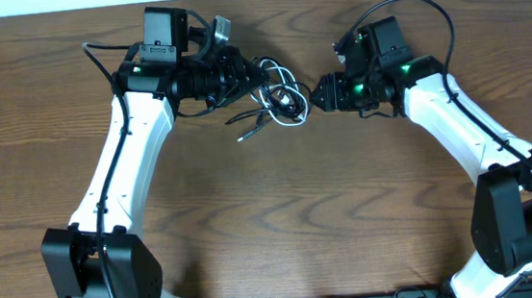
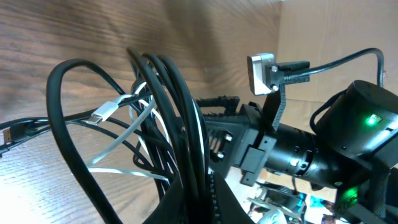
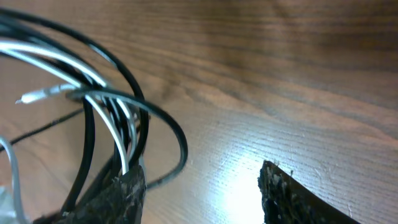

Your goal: Untangle cables

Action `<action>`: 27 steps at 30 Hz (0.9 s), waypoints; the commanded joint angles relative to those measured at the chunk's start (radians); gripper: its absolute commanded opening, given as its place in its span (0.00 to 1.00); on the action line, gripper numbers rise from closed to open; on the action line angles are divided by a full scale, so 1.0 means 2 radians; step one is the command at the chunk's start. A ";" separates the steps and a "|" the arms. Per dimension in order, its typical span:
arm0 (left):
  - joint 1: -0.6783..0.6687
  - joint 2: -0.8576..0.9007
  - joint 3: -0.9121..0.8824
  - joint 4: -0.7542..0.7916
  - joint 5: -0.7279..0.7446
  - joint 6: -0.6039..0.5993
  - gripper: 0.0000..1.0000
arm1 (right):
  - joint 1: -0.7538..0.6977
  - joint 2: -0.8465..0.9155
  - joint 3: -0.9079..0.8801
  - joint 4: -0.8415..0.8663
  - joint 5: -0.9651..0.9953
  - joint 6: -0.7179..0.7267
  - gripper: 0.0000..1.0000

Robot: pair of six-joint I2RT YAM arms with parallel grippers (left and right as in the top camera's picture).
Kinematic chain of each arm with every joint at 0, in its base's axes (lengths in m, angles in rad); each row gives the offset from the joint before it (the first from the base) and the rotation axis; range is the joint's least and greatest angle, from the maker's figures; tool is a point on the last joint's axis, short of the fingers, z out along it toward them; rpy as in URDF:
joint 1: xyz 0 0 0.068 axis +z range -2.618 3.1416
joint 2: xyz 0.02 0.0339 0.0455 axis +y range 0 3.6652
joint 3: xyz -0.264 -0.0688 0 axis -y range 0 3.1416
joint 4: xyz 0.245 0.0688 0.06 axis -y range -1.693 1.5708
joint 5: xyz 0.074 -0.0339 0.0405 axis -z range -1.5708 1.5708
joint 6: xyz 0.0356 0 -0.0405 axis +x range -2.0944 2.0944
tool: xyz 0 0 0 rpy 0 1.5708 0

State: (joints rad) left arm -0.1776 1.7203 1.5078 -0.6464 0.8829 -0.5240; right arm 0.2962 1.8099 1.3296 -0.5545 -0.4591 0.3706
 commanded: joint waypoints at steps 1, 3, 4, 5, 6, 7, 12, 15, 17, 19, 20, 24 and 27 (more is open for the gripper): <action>0.002 -0.013 0.009 0.004 0.033 -0.012 0.07 | 0.010 0.013 0.007 0.010 0.029 0.023 0.55; 0.002 -0.013 0.009 0.006 0.047 -0.012 0.08 | 0.011 0.021 0.007 0.018 0.028 0.028 0.55; 0.002 -0.013 0.009 0.009 0.055 -0.012 0.07 | 0.013 0.026 0.007 0.023 0.026 0.028 0.55; 0.002 -0.013 0.009 0.011 0.064 -0.012 0.07 | 0.014 0.029 0.007 0.029 0.022 0.028 0.55; 0.002 -0.013 0.009 0.014 0.072 -0.012 0.08 | 0.016 0.033 0.007 0.035 0.017 0.028 0.55; 0.002 -0.013 0.009 0.017 0.080 -0.012 0.08 | 0.017 0.038 0.007 0.044 0.016 0.028 0.55; 0.002 -0.013 0.009 0.026 0.100 -0.022 0.07 | 0.019 0.054 0.007 0.068 0.018 0.030 0.55; 0.002 -0.013 0.009 0.029 0.105 -0.031 0.08 | 0.016 0.062 0.007 0.073 0.034 0.029 0.52; 0.002 -0.013 0.009 0.033 0.115 -0.031 0.07 | 0.013 0.067 0.007 0.074 0.046 0.029 0.45; 0.005 -0.013 0.009 0.035 0.122 -0.031 0.07 | 0.009 0.069 0.007 0.072 0.057 0.021 0.35; 0.008 -0.013 0.009 0.035 0.122 -0.031 0.08 | 0.004 0.069 0.007 0.071 0.063 0.016 0.30; 0.027 -0.013 0.009 0.035 0.121 -0.025 0.08 | -0.023 0.069 0.007 0.056 0.077 0.014 0.10; 0.051 -0.013 0.009 0.034 0.121 -0.007 0.07 | -0.058 0.069 0.007 0.028 0.084 0.012 0.01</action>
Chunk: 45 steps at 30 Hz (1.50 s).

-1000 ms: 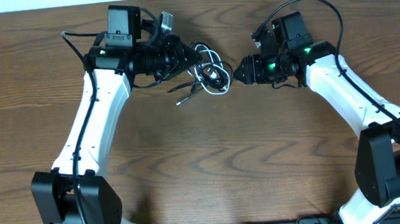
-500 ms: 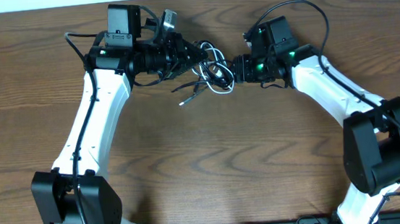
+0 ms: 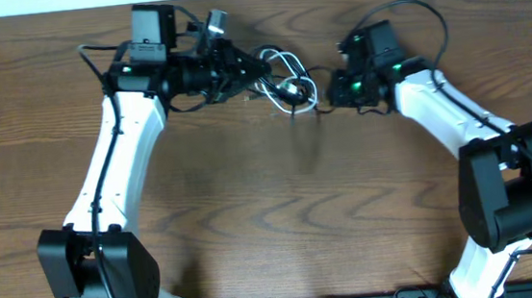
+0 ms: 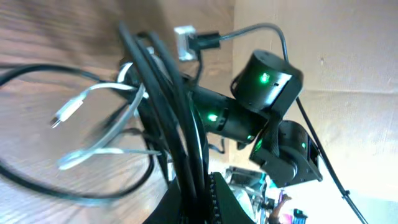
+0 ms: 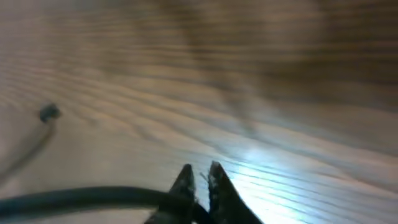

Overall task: Untangle cables
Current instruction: 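Pull the black strand rightward with the right gripper, away from the left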

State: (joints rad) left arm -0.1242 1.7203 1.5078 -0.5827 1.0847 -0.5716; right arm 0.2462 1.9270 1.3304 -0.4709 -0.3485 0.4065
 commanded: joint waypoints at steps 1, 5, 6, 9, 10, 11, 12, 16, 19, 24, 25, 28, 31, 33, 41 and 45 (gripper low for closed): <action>0.032 -0.013 0.009 0.002 0.020 0.019 0.08 | -0.044 0.011 0.006 -0.025 0.034 -0.006 0.01; 0.063 -0.013 0.009 0.002 0.020 0.020 0.07 | -0.089 0.011 0.006 -0.068 0.046 -0.019 0.01; 0.070 -0.013 0.009 0.002 0.021 0.020 0.07 | -0.099 0.011 0.006 -0.076 0.046 -0.022 0.01; 0.082 -0.013 0.009 0.003 0.021 0.020 0.08 | -0.126 0.011 0.006 -0.099 0.046 -0.032 0.01; 0.084 -0.013 0.009 0.003 0.021 0.020 0.08 | -0.133 0.011 0.006 -0.105 0.046 -0.036 0.01; 0.085 -0.013 0.009 0.003 0.020 0.020 0.07 | -0.140 0.011 0.006 -0.112 0.046 -0.040 0.01; 0.086 -0.013 0.009 0.003 0.021 0.020 0.07 | -0.145 0.011 0.006 -0.117 0.046 -0.045 0.01; 0.085 -0.013 0.009 0.011 0.021 0.030 0.07 | -0.159 0.011 0.007 -0.125 -0.014 -0.108 0.03; 0.083 -0.013 0.009 0.016 0.021 0.031 0.07 | -0.162 0.007 0.014 -0.131 -0.166 -0.237 0.38; 0.065 -0.013 0.009 0.025 0.016 0.029 0.08 | -0.148 -0.018 0.066 -0.187 -0.203 -0.296 0.82; 0.060 -0.013 0.009 0.025 0.009 0.024 0.07 | -0.142 -0.025 0.079 -0.196 -0.203 -0.302 0.83; 0.043 -0.013 0.009 0.025 -0.026 -0.019 0.07 | -0.117 -0.045 0.106 -0.199 -0.203 -0.307 0.84; 0.030 -0.013 0.009 0.025 -0.064 -0.085 0.07 | -0.084 -0.058 0.115 -0.182 -0.203 -0.307 0.84; 0.025 -0.013 0.009 0.025 -0.080 -0.119 0.08 | -0.061 -0.059 0.115 -0.171 -0.203 -0.307 0.85; 0.022 -0.013 0.009 0.024 -0.100 -0.153 0.07 | 0.025 -0.056 0.114 -0.163 -0.200 -0.356 0.80; 0.022 -0.013 0.009 0.023 -0.098 -0.153 0.08 | 0.054 -0.046 0.113 -0.162 -0.150 -0.355 0.75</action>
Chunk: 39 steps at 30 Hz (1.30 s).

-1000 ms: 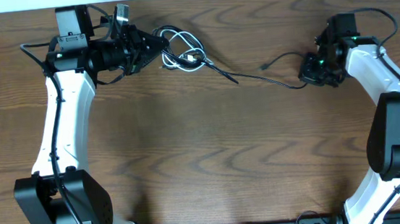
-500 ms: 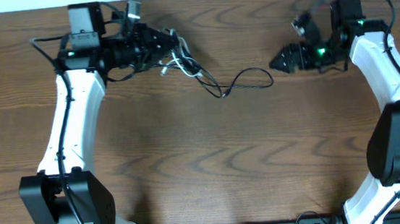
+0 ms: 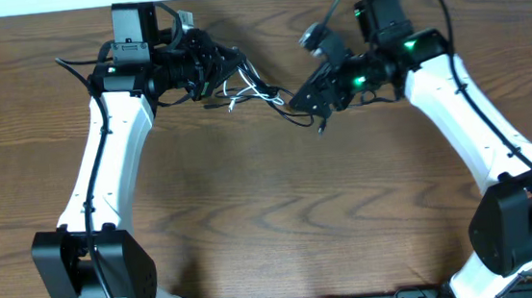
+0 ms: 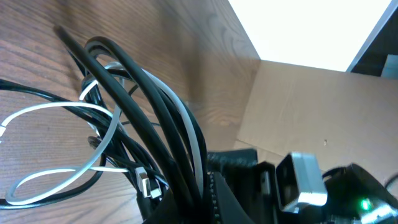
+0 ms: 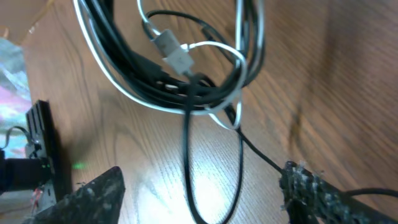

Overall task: Untangle cables
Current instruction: 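Pull the black strand rightward with the right gripper, away from the left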

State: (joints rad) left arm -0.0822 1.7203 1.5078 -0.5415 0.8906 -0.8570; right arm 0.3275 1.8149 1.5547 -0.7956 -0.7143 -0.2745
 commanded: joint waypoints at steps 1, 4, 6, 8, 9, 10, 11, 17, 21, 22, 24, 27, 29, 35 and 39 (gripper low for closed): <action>0.001 -0.013 0.009 0.002 0.000 -0.010 0.07 | 0.017 0.013 0.001 0.001 0.039 -0.015 0.72; 0.001 -0.013 0.009 0.000 0.007 -0.010 0.07 | 0.024 0.023 0.001 0.008 0.076 -0.003 0.54; 0.001 -0.013 0.009 -0.002 0.008 -0.010 0.08 | 0.023 0.027 0.001 0.019 0.128 0.034 0.37; 0.001 -0.013 0.009 -0.002 0.011 -0.010 0.07 | 0.022 0.029 0.001 0.031 0.202 0.080 0.20; 0.001 -0.013 0.009 -0.002 0.011 -0.010 0.07 | 0.022 0.031 0.001 0.035 0.233 0.099 0.12; 0.001 -0.013 0.009 -0.003 0.011 -0.010 0.08 | 0.022 0.031 0.001 0.038 0.278 0.129 0.04; 0.001 -0.013 0.009 -0.003 0.011 -0.009 0.07 | 0.021 0.032 0.001 0.039 0.315 0.154 0.01; 0.005 -0.013 0.009 -0.003 0.011 0.004 0.07 | -0.010 0.032 0.000 0.016 0.436 0.266 0.01; 0.016 -0.015 0.009 -0.003 0.027 0.022 0.08 | -0.047 0.035 0.000 -0.014 0.437 0.285 0.01; 0.022 -0.015 0.009 -0.003 0.034 0.031 0.07 | -0.057 0.037 0.000 -0.021 0.437 0.289 0.01; 0.030 -0.015 0.009 -0.003 0.045 0.035 0.07 | -0.079 0.040 0.000 -0.034 0.435 0.289 0.01; 0.047 -0.015 0.009 0.001 0.071 0.049 0.07 | -0.115 0.044 0.000 -0.055 0.433 0.289 0.01; 0.057 -0.016 0.009 0.001 0.084 0.051 0.07 | -0.138 0.045 0.000 -0.067 0.432 0.289 0.01; 0.086 -0.017 0.009 0.003 0.103 0.063 0.08 | -0.208 0.052 -0.001 -0.092 0.433 0.289 0.01; 0.103 -0.019 0.009 0.003 0.103 0.075 0.08 | -0.258 0.054 -0.002 -0.099 0.423 0.284 0.01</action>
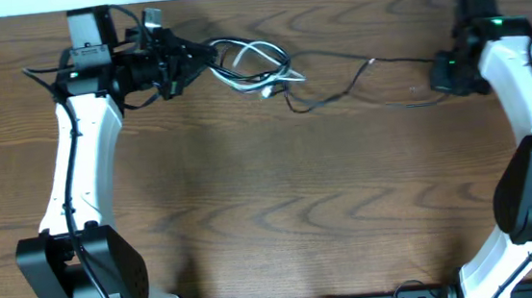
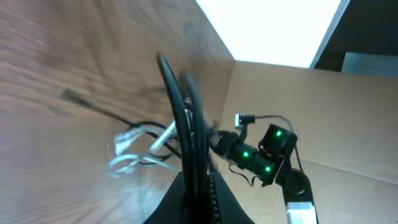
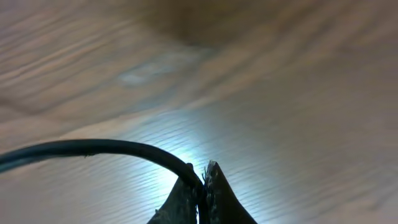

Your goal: Untangle cables

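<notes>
A bundle of black and white cables point(image 1: 249, 64) lies at the back of the table, left of centre. My left gripper point(image 1: 186, 61) is shut on its black loops point(image 2: 186, 124) at the bundle's left end. One thin black cable point(image 1: 365, 68) runs from the bundle rightward across the table to my right gripper point(image 1: 441, 74), which is shut on it point(image 3: 200, 177). In the right wrist view the black cable point(image 3: 93, 149) curves in from the left into the closed jaws.
The wooden table point(image 1: 281, 206) spreads out in front of both arms. A cardboard wall point(image 2: 292, 93) stands behind the table. The right arm point(image 1: 519, 59) reaches along the right side, the left arm point(image 1: 78, 156) along the left.
My right gripper was open near the middle of the bundle; now it is shut on a thin black cable far to the right. My left gripper with the bundle has shifted left.
Both grippers met at the bundle near the table's back centre, the left shut on black loops, the right open. Then the right was shut on a strand. Then it stood open again beside the bundle. Now one black cable is stretched out rightward between them.
</notes>
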Action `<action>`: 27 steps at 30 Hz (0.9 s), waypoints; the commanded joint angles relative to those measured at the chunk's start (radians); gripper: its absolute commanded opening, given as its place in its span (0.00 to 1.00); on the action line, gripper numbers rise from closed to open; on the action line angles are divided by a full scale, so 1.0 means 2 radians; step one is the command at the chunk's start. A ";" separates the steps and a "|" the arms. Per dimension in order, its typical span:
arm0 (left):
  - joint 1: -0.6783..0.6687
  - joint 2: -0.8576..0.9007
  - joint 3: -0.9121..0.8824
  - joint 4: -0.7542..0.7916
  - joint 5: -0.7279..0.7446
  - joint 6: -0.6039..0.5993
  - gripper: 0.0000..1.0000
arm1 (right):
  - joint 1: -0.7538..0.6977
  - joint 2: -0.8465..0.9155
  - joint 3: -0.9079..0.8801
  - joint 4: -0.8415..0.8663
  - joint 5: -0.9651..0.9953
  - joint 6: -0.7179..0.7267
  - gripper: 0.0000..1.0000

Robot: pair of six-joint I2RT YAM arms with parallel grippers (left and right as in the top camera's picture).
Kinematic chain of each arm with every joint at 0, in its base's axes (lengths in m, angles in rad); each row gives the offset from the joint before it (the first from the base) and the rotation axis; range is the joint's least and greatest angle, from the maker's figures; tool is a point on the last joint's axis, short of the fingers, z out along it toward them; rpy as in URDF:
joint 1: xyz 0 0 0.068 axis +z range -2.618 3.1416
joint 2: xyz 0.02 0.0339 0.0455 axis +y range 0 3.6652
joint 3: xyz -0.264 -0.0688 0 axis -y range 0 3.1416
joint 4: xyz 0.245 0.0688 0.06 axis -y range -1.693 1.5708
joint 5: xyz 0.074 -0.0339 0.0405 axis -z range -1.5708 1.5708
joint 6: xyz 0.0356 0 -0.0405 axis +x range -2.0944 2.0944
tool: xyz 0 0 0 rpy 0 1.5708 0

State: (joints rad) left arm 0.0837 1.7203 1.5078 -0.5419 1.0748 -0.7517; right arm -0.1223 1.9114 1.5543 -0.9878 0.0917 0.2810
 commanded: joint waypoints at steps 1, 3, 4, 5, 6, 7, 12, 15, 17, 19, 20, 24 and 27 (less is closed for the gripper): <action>0.024 -0.019 0.009 0.003 0.011 0.023 0.07 | -0.046 0.006 -0.002 -0.004 0.012 0.001 0.01; 0.032 -0.019 0.009 0.003 0.011 0.023 0.08 | -0.065 0.007 -0.002 -0.006 -0.001 -0.005 0.01; 0.035 -0.019 0.009 0.004 0.011 0.023 0.07 | -0.073 0.008 -0.002 -0.007 -0.007 -0.005 0.01; 0.039 -0.020 0.009 0.003 0.011 0.023 0.07 | -0.080 0.008 -0.002 -0.008 -0.015 -0.009 0.01; 0.041 -0.020 0.009 0.004 0.011 0.023 0.07 | -0.086 0.008 -0.002 -0.008 -0.023 -0.013 0.01; 0.043 -0.020 0.009 0.005 0.012 0.024 0.08 | -0.090 0.008 -0.002 -0.008 -0.029 -0.014 0.01; 0.055 -0.020 0.009 0.027 0.020 0.034 0.08 | -0.101 0.008 -0.002 -0.009 -0.031 -0.025 0.01; 0.075 -0.020 0.009 0.069 0.020 0.045 0.07 | -0.115 0.008 -0.002 -0.010 -0.016 -0.025 0.01; 0.095 -0.020 0.009 0.090 0.017 0.049 0.08 | -0.130 0.008 -0.002 -0.010 -0.018 -0.025 0.01; 0.114 -0.020 0.009 0.097 0.012 0.049 0.07 | -0.142 0.008 -0.002 -0.013 -0.025 -0.025 0.01; 0.125 -0.020 0.009 0.096 0.008 0.049 0.07 | -0.150 0.008 -0.002 -0.014 -0.035 -0.025 0.01; 0.143 -0.020 0.009 0.096 0.009 0.053 0.07 | -0.162 0.008 -0.002 -0.012 -0.080 -0.039 0.01; 0.143 -0.020 0.009 0.096 0.008 0.053 0.08 | -0.155 0.008 -0.002 -0.009 -0.140 -0.078 0.01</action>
State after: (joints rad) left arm 0.3649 1.7184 1.5078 -0.3592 1.0969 -0.6746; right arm -0.4408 1.9179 1.5539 -1.0119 -0.0841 0.2050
